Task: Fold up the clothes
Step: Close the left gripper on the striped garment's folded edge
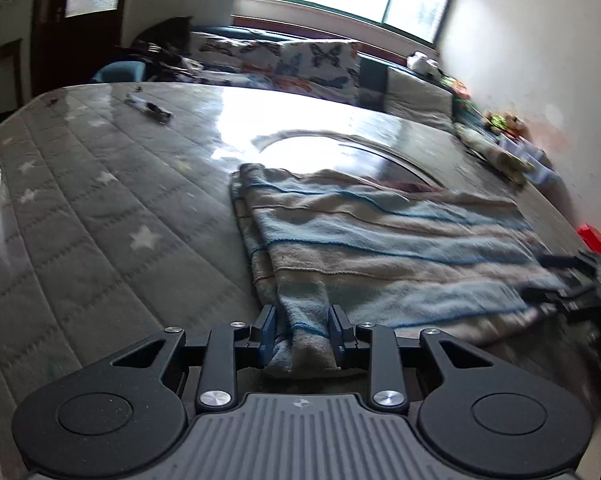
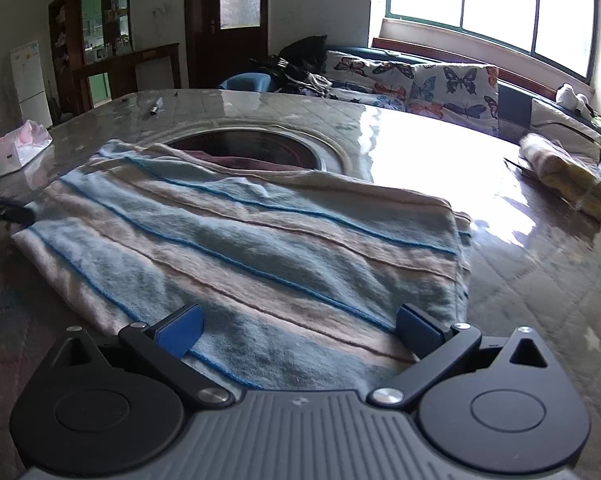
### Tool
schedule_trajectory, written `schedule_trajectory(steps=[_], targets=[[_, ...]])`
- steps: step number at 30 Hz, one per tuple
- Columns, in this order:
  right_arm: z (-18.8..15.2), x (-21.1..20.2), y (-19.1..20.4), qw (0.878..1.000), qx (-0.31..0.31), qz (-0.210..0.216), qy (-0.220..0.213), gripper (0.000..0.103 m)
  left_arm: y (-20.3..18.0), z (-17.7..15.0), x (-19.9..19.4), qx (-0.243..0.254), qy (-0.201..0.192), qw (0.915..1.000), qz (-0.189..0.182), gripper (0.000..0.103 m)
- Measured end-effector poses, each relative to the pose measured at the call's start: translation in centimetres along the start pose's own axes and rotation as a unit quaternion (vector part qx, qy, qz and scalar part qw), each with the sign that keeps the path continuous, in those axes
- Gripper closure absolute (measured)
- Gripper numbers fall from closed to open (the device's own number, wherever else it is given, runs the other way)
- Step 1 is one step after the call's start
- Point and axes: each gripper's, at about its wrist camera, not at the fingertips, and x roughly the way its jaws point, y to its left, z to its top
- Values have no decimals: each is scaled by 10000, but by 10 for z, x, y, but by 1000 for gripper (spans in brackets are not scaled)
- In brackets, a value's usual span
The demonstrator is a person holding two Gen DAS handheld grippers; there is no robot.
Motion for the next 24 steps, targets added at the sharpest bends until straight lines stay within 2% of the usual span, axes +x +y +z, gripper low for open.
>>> schedule_trajectory(steps=[4, 8, 14, 17, 18, 20, 21, 24], targets=[[-5, -7, -2, 9999, 81, -88, 7, 0, 0, -3, -5, -163, -82, 9998, 92, 66], [-1, -11, 3, 9998, 134, -121, 44, 0, 5, -2, -9, -307, -175, 9989, 314, 54], [15, -15, 11, 9993, 352, 85, 5, 1, 5, -8, -13, -473, -77, 9986, 240, 55], [24, -13, 19, 9987, 444, 259, 58, 5, 2, -9, -12, -555, -79, 9984, 122, 59], [28, -12, 22, 9983, 464, 328, 83, 6, 1, -11, -12, -569, -77, 9983, 62, 67], [33, -10, 27, 9978, 470, 445, 119, 10, 1, -12, -12, -593, -80, 9982, -15, 73], [37, -9, 31, 9974, 464, 524, 142, 13, 3, -12, -13, -663, -115, 9977, -72, 81], [53, -7, 45, 9959, 415, 771, 205, 21, 7, -9, -20, -922, -292, 9949, -300, 88]])
